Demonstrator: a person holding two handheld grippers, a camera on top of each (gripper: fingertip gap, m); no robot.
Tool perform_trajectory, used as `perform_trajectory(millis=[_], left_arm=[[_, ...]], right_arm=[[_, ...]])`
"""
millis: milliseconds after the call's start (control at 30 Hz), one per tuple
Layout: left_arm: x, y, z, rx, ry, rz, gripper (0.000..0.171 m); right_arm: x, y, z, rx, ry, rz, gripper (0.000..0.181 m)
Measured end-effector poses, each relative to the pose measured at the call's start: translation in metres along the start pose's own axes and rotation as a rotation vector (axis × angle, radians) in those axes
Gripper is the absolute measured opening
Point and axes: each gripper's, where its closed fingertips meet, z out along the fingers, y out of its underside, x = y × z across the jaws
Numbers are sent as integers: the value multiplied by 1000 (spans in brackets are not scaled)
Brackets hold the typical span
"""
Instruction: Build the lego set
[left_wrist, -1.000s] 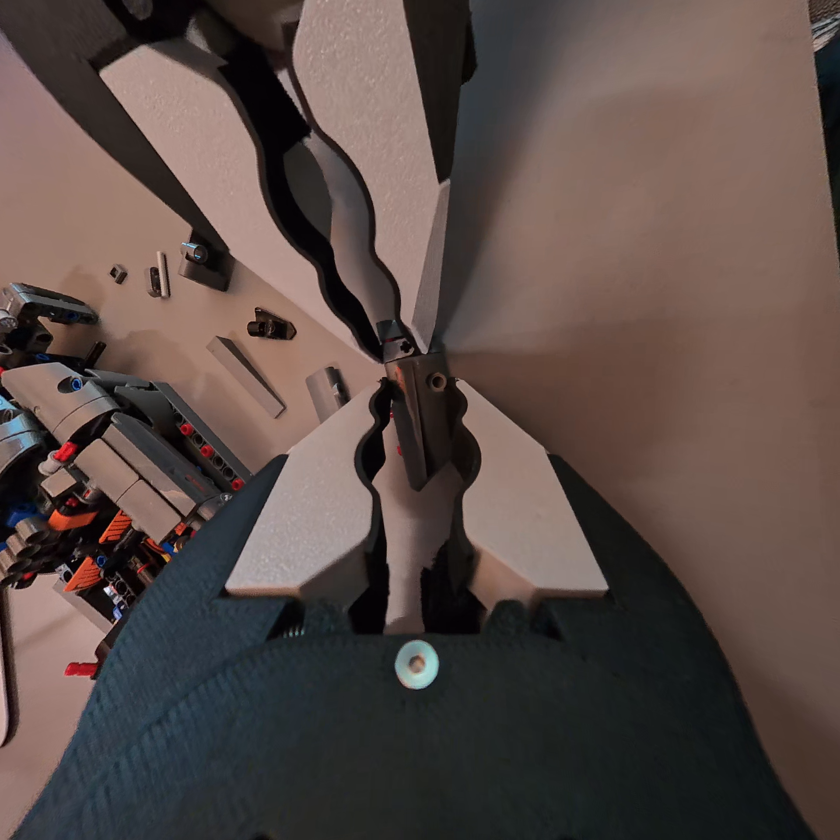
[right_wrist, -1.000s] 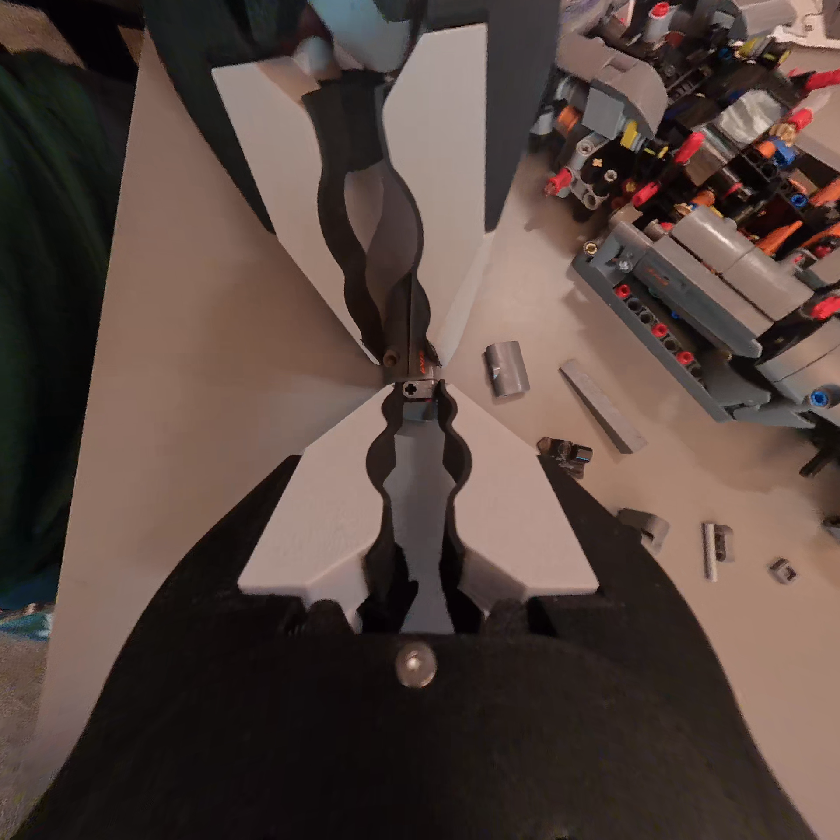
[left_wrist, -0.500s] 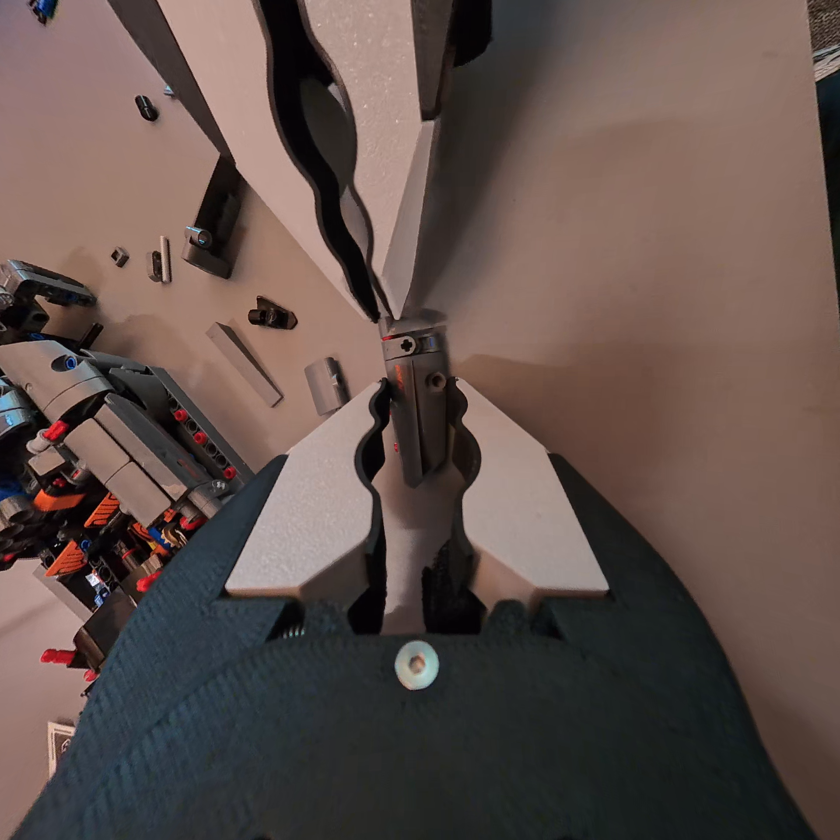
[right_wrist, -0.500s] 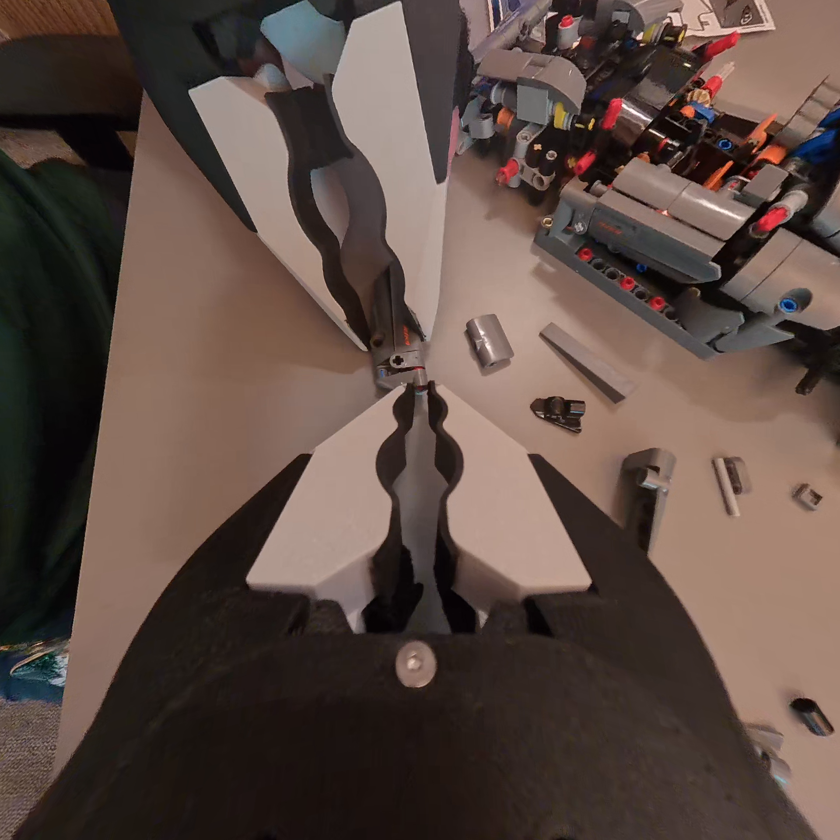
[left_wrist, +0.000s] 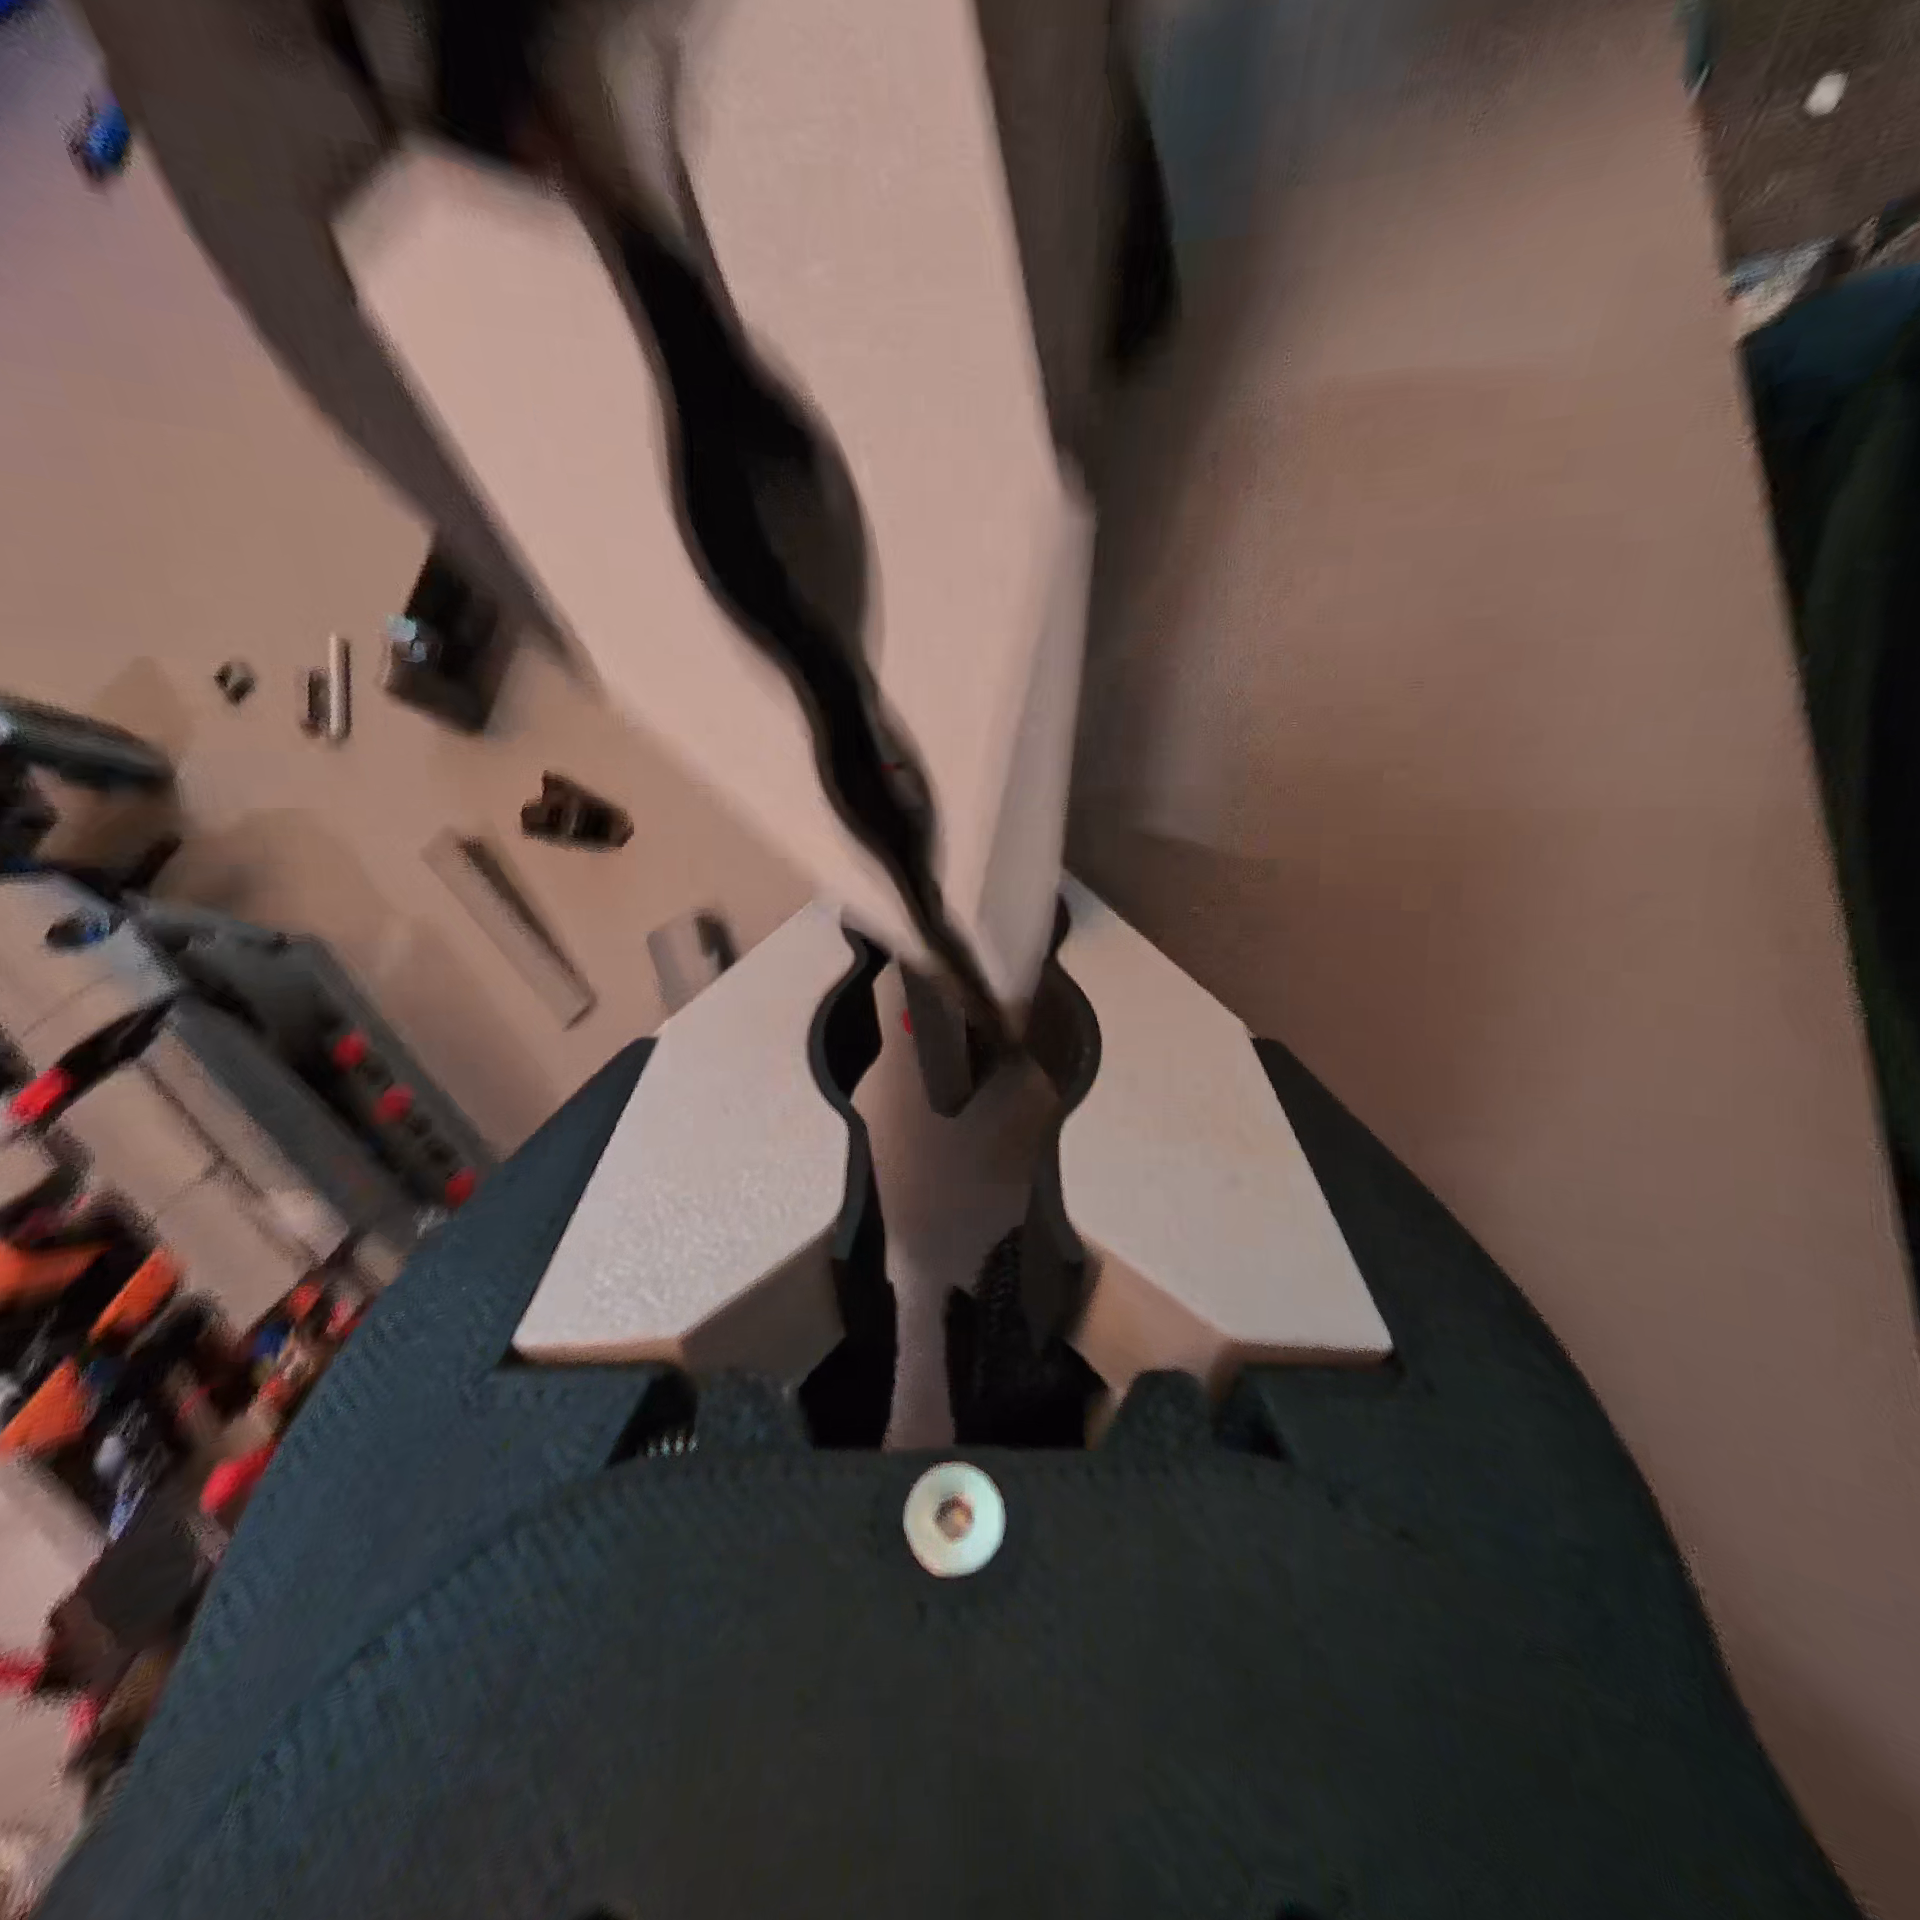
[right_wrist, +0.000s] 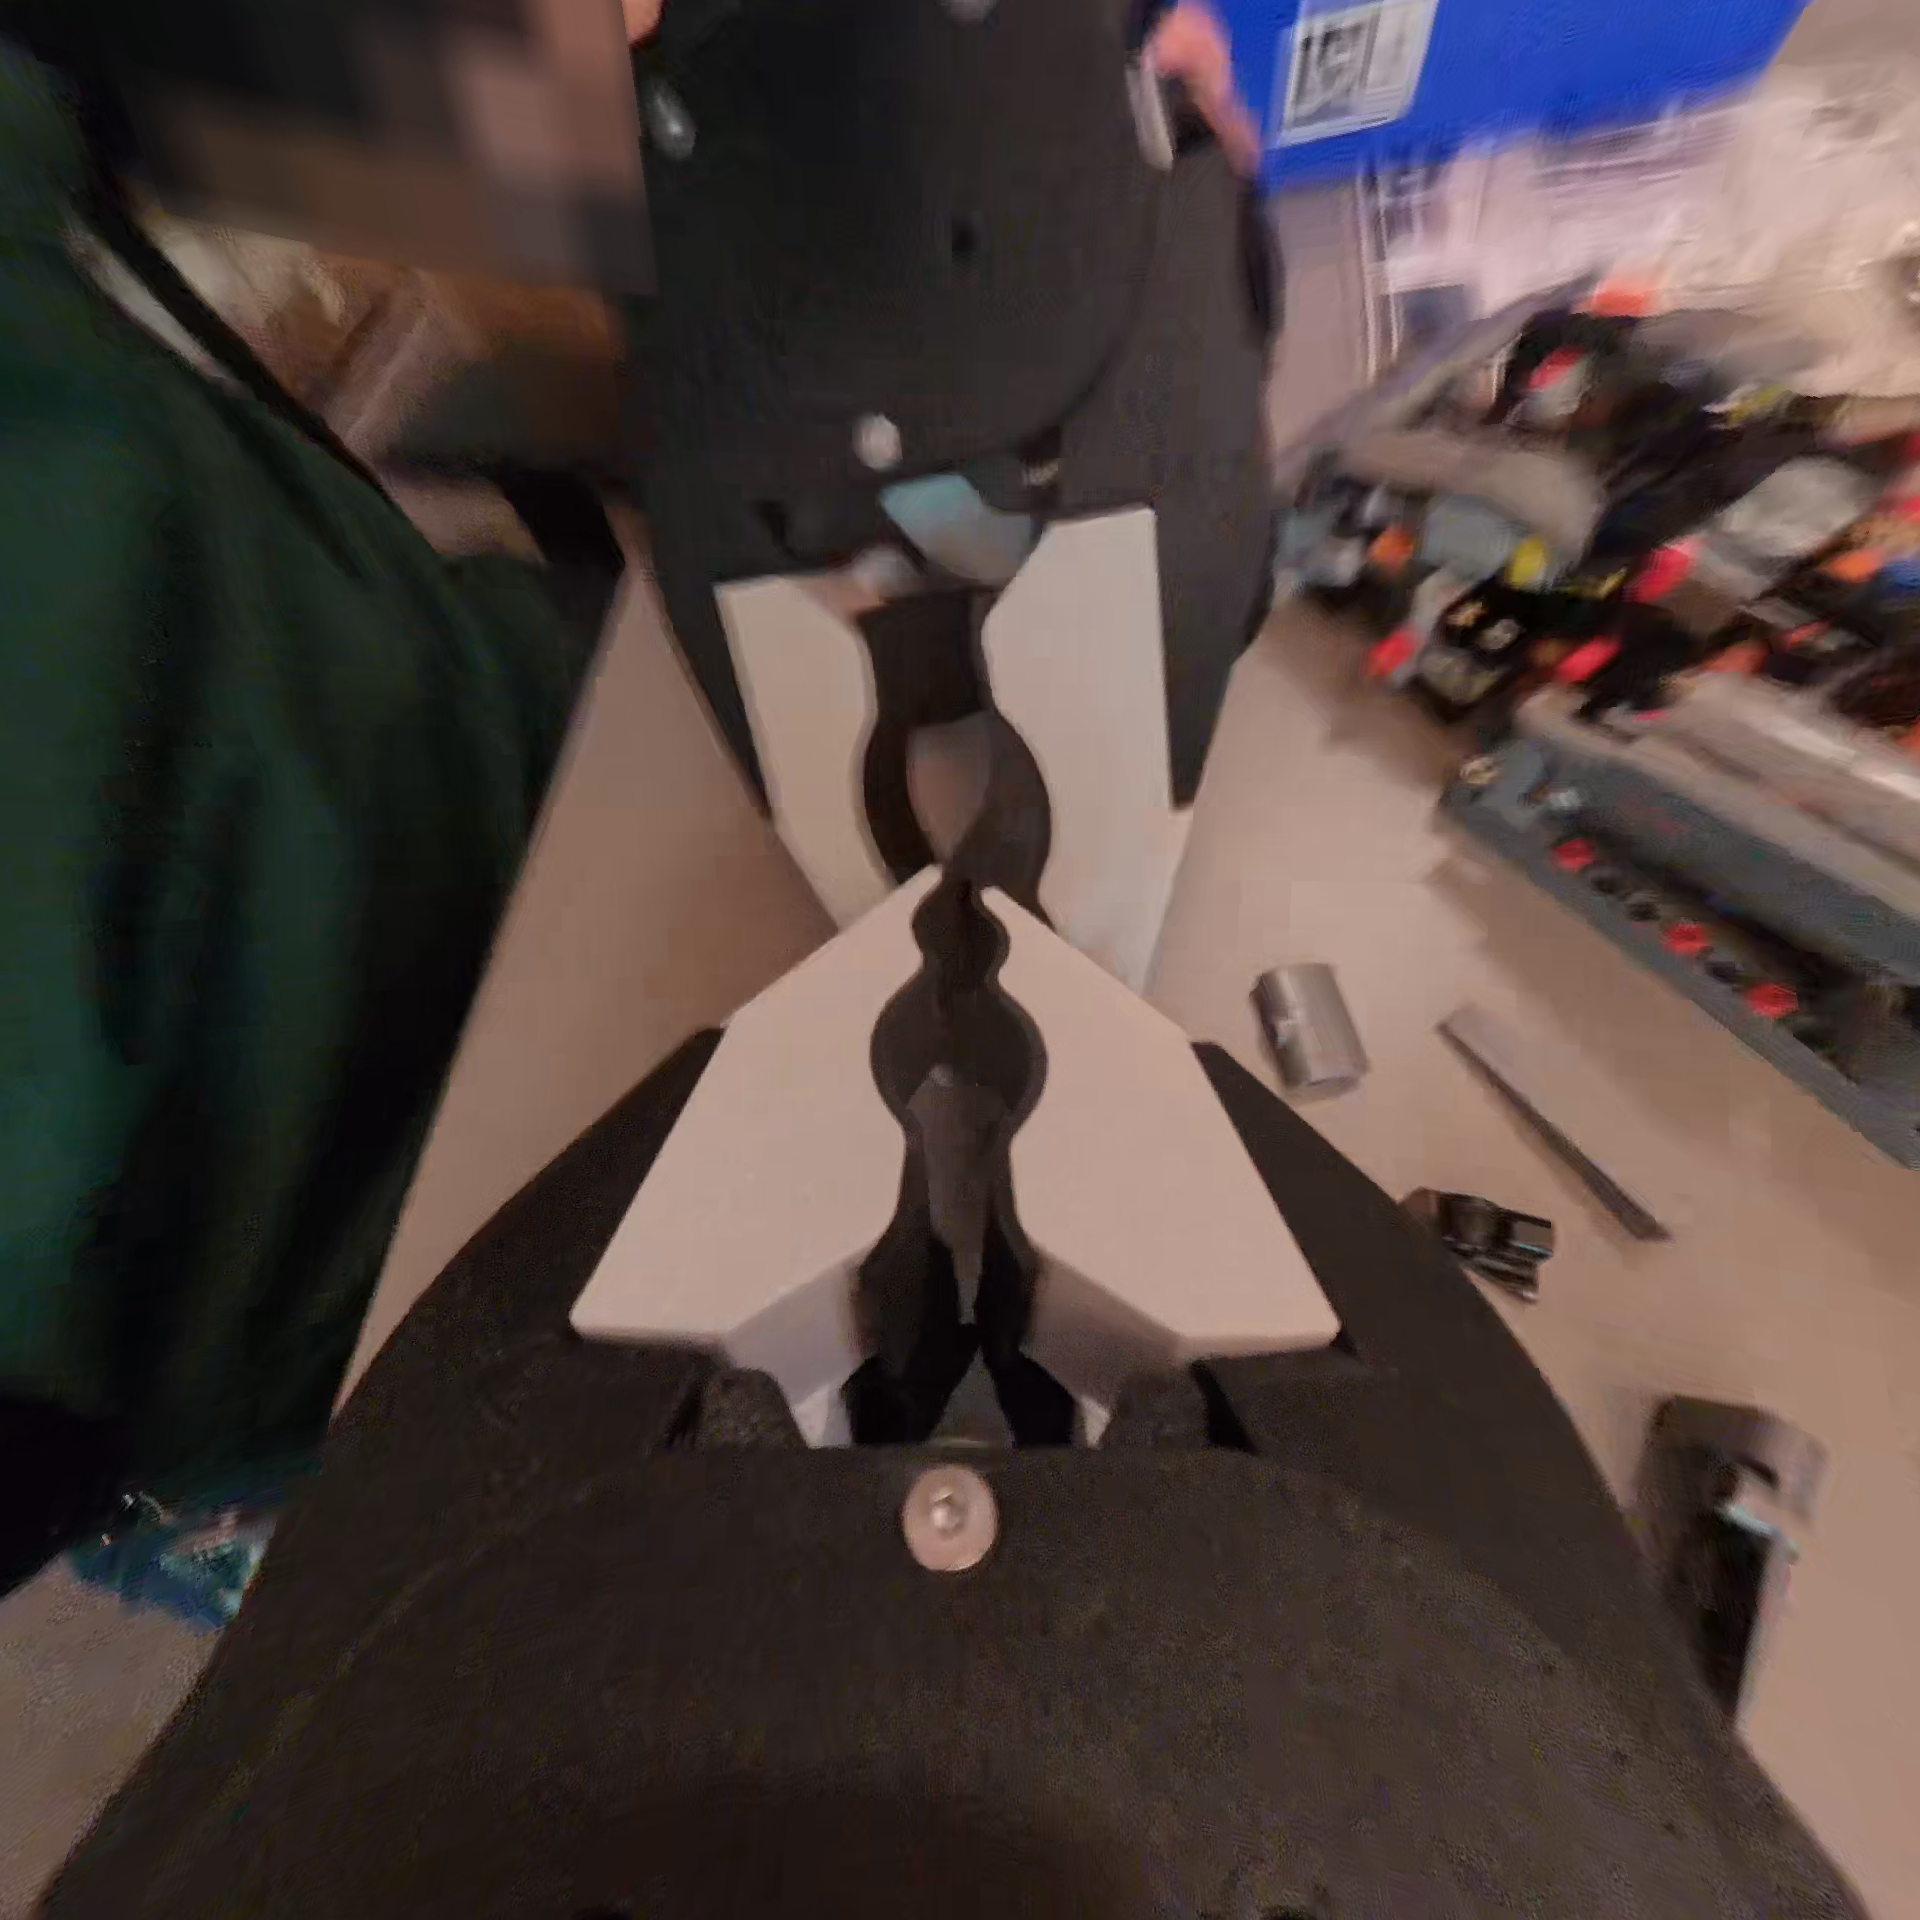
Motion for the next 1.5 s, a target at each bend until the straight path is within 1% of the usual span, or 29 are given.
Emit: perform_trajectory(millis=[33,67,100,133,200,233,300,367,433,500,600,633,700,767,800,833,900,1100,1200,1333,1400,1467,1500], left_arm=[[-1,1,0,-3,-21,41,24],[-6,4,-1,-16,-31,-16,24],[-8,6,-2,-21,-33,-51,23],[-10,8,-3,-37,-51,-36,23],[-8,7,-4,-50,-49,-6,23],[-8,8,-4,-48,-36,-14,23],[-11,11,-6,-69,-26,7,23],[-9,11,-6,-68,-2,32,23],[-9,10,-6,-67,17,24,23],[-10,12,-7,-74,12,21,24],[-11,18,-13,-93,-11,-5,33],[-11,21,-16,-97,-19,-18,36],[-10,25,-21,-98,-29,-44,39],[-11,30,-24,-110,-49,-60,36],[-10,30,-26,-105,-55,-66,34],[-10,30,-26,-97,-65,-69,27],[-7,32,-24,-97,-62,-75,21],[-7,32,-23,-71,-62,-74,20],[-6,32,-23,-71,-53,-69,20],[-7,32,-23,-71,-54,-71,20],[-7,33,-24,-72,-53,-70,20],[-7,33,-24,-74,-46,-64,20],[-7,32,-24,-77,-43,-62,20]], right_arm=[[4,1,0,-40,43,-15,0],[10,9,-4,-77,83,-16,0],[14,16,-10,-81,87,16,0],[20,20,-19,-68,114,49,0],[28,10,-39,13,183,78,0],[29,6,-45,26,211,79,0],[29,11,-52,-4,260,85,7],[28,27,-50,-71,284,106,7],[28,38,-46,-101,291,134,12],[26,40,-42,-93,303,138,18],[28,40,-39,-76,326,142,37],[28,38,-37,-65,321,134,37],[28,34,-31,-57,309,114,34],[28,38,-25,-90,299,100,25],[27,38,-23,-94,286,99,21],[27,37,-22,-90,283,97,20],[26,37,-21,-94,276,98,19],[24,37,-20,-100,288,93,17],[25,35,-19,-99,301,82,14],[24,34,-28,-59,306,107,16],[24,39,-32,-73,315,103,13],[24,40,-30,-77,310,91,4],[24,40,-29,-83,305,89,3]])
